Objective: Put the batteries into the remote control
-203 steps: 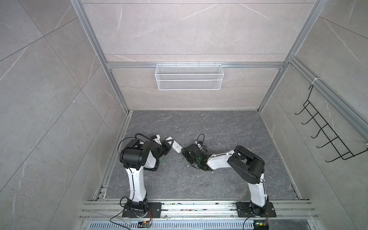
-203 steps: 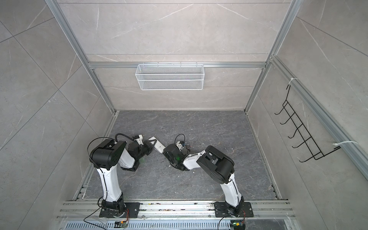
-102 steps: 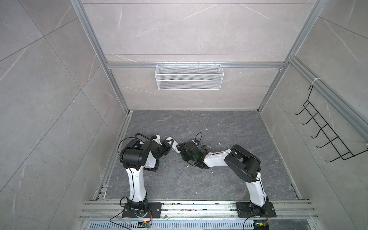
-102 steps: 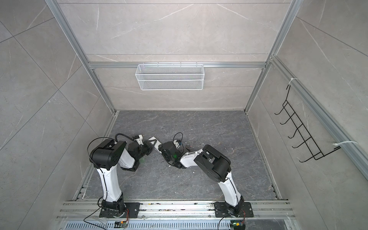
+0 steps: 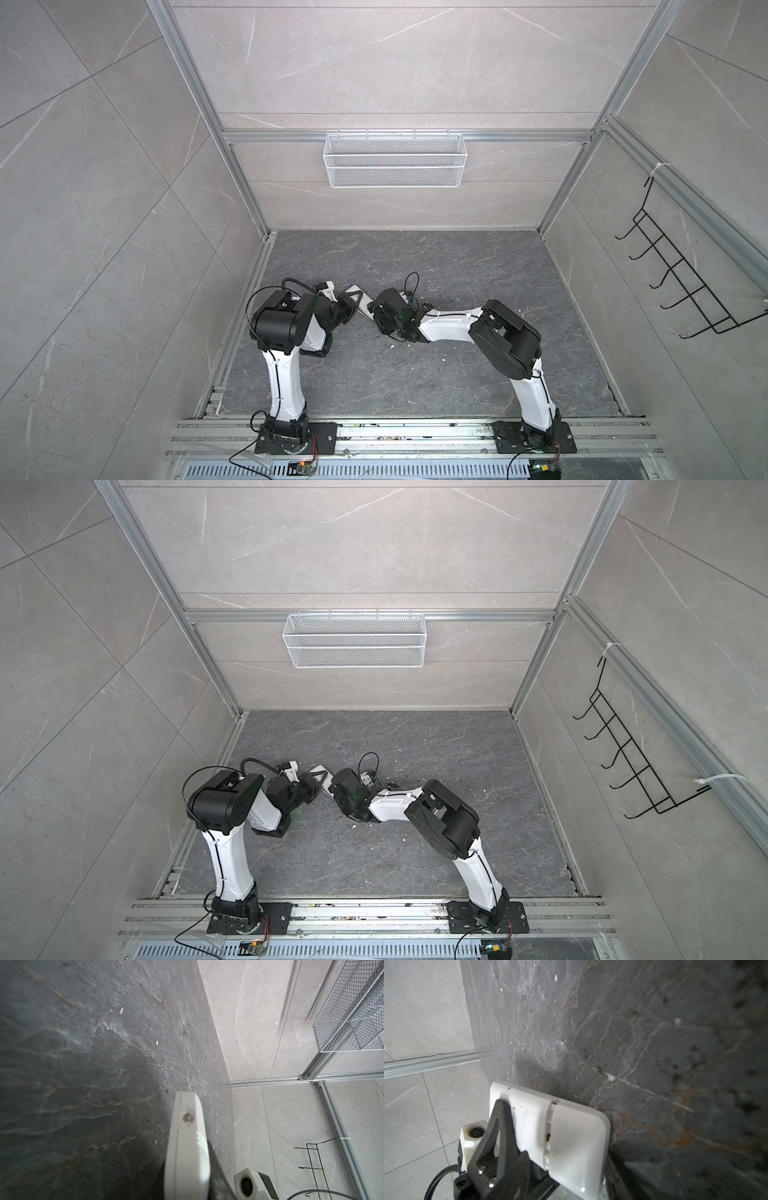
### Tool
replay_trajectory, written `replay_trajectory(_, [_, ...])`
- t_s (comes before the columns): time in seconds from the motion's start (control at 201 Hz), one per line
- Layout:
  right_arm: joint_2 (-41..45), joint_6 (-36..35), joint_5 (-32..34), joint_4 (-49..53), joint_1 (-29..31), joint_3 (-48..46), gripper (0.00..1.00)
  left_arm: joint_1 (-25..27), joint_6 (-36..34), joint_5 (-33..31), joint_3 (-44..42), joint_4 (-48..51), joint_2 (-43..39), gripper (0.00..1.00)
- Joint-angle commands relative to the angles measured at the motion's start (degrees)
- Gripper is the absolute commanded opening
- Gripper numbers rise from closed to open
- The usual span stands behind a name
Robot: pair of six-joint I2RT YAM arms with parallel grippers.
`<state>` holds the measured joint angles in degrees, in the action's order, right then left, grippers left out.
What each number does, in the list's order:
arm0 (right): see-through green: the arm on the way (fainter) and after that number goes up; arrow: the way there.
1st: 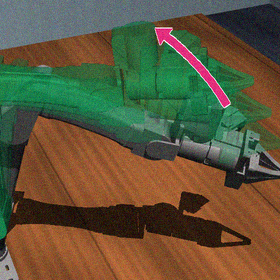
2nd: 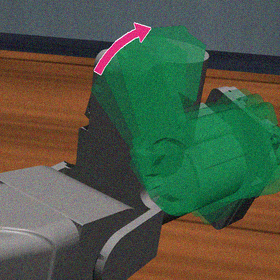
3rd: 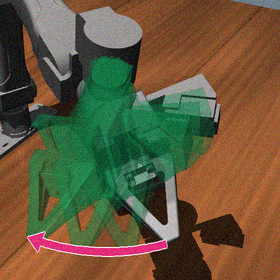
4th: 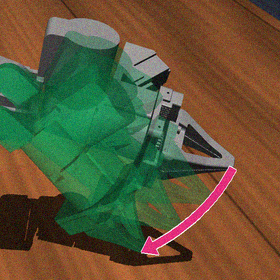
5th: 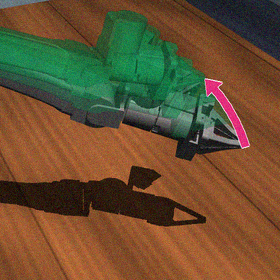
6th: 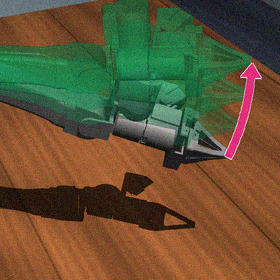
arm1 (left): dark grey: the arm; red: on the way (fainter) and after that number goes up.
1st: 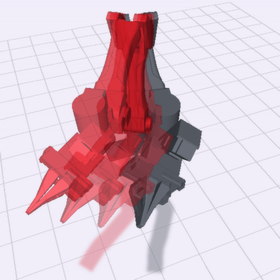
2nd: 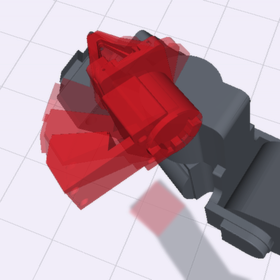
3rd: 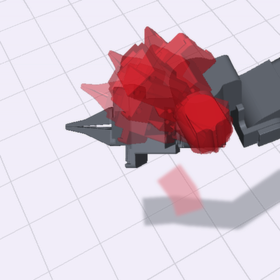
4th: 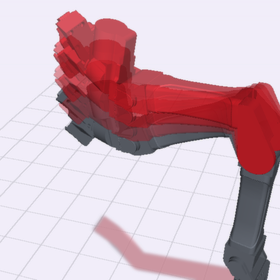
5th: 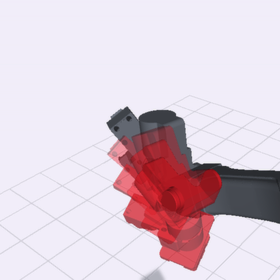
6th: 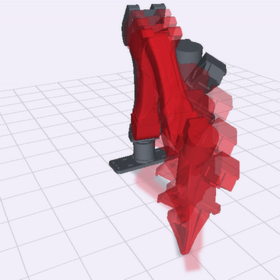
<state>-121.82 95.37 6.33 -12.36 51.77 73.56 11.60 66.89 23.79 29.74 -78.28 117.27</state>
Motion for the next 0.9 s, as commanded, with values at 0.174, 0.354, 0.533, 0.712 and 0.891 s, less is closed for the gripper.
replay_trajectory(0.174, [-4.4, 1.7, -0.6, 19.9, 0.4, 4.3, 0.56, -0.1, -1.0, 1.1, 1.1, -2.8, 0.2, 0.00])
replay_trajectory(0.354, [-4.7, 1.9, -1.0, 23.0, 0.4, 5.5, 0.54, -0.2, -1.0, 1.2, 0.9, -2.8, 0.0, 0.00])
replay_trajectory(0.533, [-4.4, 1.9, -0.8, 24.1, 0.4, 5.3, 0.45, -0.3, -0.9, 1.1, 0.8, -2.8, -0.2, 0.00])
replay_trajectory(0.712, [-4.4, 0.8, -1.7, 23.6, 0.4, 4.7, 0.32, -0.4, -0.7, 1.2, 0.7, -2.8, -0.3, 0.00])
replay_trajectory(0.891, [-2.9, -0.5, -0.4, 24.6, 0.4, 3.2, 0.31, -0.4, -0.6, 1.3, 0.6, -2.8, -0.4, 0.00])
